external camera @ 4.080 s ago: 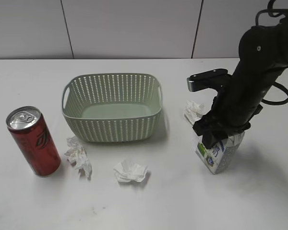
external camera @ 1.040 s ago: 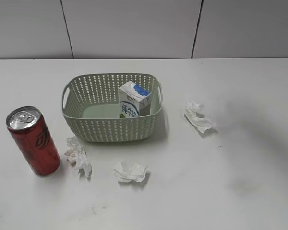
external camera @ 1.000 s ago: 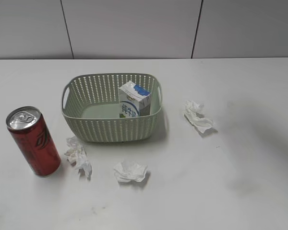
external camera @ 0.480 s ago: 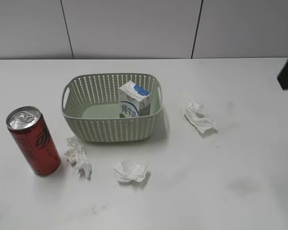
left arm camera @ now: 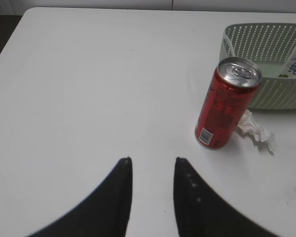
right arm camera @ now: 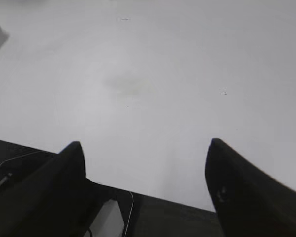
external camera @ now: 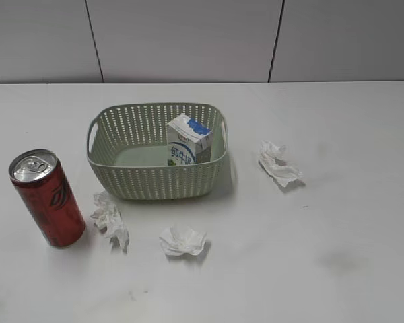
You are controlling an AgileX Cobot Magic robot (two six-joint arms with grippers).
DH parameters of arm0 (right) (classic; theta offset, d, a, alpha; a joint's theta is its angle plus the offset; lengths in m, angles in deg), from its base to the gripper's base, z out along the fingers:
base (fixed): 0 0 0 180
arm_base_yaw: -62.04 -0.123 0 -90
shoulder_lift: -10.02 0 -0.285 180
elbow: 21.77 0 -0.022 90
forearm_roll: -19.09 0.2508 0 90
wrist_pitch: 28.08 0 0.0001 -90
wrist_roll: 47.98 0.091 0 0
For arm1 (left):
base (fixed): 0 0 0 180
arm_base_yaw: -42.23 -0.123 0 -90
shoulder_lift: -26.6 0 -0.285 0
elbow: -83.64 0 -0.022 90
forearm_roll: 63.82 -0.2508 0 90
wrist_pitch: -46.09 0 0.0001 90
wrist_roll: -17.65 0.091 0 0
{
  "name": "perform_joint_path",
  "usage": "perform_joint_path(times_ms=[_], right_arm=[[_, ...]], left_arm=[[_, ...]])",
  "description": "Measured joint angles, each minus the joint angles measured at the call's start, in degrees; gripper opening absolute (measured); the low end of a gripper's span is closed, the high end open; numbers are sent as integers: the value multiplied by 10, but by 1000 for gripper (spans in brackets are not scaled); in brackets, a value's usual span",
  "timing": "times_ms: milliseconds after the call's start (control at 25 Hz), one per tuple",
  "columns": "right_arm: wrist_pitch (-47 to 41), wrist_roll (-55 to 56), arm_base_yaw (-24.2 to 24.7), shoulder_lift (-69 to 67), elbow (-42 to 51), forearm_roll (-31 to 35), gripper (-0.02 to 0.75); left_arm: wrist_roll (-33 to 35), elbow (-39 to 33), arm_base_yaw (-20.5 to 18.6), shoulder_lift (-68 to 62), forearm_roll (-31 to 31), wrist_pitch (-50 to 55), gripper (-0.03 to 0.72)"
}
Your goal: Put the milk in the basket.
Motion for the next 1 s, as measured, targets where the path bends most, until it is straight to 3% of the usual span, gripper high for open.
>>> perform_joint_path(times_ms=[480, 1000], right_arm=[[0, 1, 0, 237, 111, -38, 597], [49, -10, 0, 253, 168, -23, 597]], left_arm=[[0, 0, 0, 0, 0, 0, 235], [0, 0, 0, 0, 0, 0, 237]])
